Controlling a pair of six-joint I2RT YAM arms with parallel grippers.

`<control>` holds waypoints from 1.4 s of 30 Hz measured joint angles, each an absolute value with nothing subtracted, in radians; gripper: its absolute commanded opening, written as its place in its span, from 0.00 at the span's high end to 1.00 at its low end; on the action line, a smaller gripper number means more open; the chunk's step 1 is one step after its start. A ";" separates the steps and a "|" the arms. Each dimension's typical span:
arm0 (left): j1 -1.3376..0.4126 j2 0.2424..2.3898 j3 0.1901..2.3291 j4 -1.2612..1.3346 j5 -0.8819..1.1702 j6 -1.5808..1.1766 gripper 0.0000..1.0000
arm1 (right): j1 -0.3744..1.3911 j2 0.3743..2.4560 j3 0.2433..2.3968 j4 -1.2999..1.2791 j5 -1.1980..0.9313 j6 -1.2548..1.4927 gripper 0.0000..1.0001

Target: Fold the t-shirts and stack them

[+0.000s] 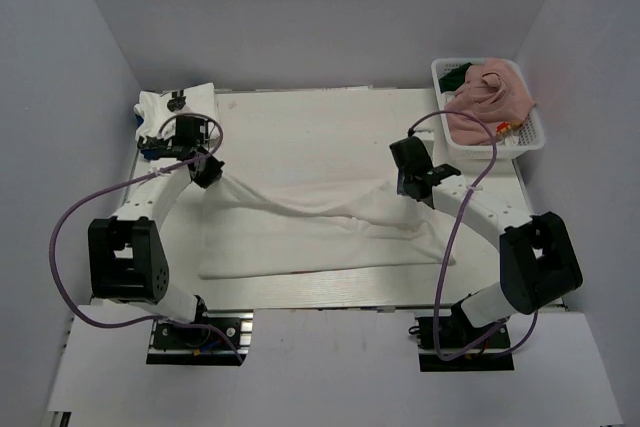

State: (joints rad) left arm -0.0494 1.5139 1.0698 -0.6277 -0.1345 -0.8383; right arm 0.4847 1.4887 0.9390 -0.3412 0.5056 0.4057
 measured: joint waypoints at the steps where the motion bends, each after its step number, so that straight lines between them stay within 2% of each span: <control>1: -0.049 1.512 1.100 -0.619 -0.144 -0.834 1.00 | 0.484 1.478 0.957 -0.340 0.521 0.399 1.00; 6: -0.050 1.448 1.118 -0.590 -0.206 -0.823 1.00 | 0.485 1.415 0.959 -0.342 0.542 0.385 1.00; 10: -0.050 1.308 0.953 -0.571 -0.245 -0.830 1.00 | 0.484 1.374 0.930 -0.346 0.541 0.387 1.00; 12: -0.050 1.229 0.824 -0.571 -0.248 -0.859 0.77 | 0.485 1.345 0.897 -0.351 0.540 0.393 1.00; 13: -0.050 1.196 0.764 -0.586 -0.248 -0.870 0.53 | 0.485 1.327 0.876 -0.360 0.540 0.397 1.00; 14: -0.050 1.168 0.708 -0.606 -0.246 -0.882 0.42 | 0.485 1.308 0.857 -0.370 0.540 0.403 1.00; 15: -0.051 1.142 0.654 -0.630 -0.246 -0.903 0.37 | 0.485 1.289 0.840 -0.382 0.540 0.409 1.00; 16: -0.051 1.121 0.618 -0.657 -0.247 -0.920 0.24 | 0.485 1.266 0.821 -0.395 0.540 0.414 1.00; 17: -0.051 1.097 0.586 -0.702 -0.251 -0.941 0.19 | 0.485 1.240 0.800 -0.411 0.540 0.422 1.00; 20: -0.051 1.025 0.564 -0.783 -0.264 -0.978 0.18 | 0.485 1.151 0.735 -0.456 0.548 0.456 0.98; 22: -0.049 0.975 0.567 -0.814 -0.277 -0.992 0.12 | 0.485 1.072 0.682 -0.483 0.549 0.492 0.90; 24: -0.048 0.950 0.578 -0.834 -0.286 -1.000 0.08 | 0.485 0.967 0.624 -0.523 0.554 0.538 0.88; 25: -0.048 0.947 0.589 -0.839 -0.291 -1.002 0.07 | 0.485 0.915 0.601 -0.542 0.556 0.561 0.81; 26: -0.048 0.948 0.600 -0.837 -0.296 -1.001 0.02 | 0.484 0.857 0.577 -0.556 0.560 0.586 0.48; 27: -0.048 0.955 0.612 -0.831 -0.299 -0.998 0.00 | 0.484 0.807 0.560 -0.569 0.562 0.611 0.24; 28: -0.048 0.968 0.628 -0.823 -0.299 -0.994 0.00 | 0.484 0.752 0.543 -0.579 0.564 0.627 0.10; 31: -0.048 1.033 0.682 -0.779 -0.299 -0.981 0.00 | 0.484 0.614 0.493 -0.566 0.538 0.617 0.10; 35: -0.049 1.133 0.738 -0.708 -0.278 -0.939 0.00 | 0.484 0.573 0.472 -0.479 0.462 0.543 0.10; 38: -0.049 1.192 0.753 -0.659 -0.255 -0.900 0.00 | 0.484 0.660 0.478 -0.346 0.361 0.443 0.10; 42: -0.049 1.270 0.762 -0.596 -0.213 -0.856 0.00 | 0.487 0.941 0.548 -0.215 0.213 0.326 0.10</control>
State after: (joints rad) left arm -0.0490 1.2697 0.7624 -0.5961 -0.2127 -0.8558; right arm 0.4866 0.9405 0.5480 -0.2150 0.2134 0.3256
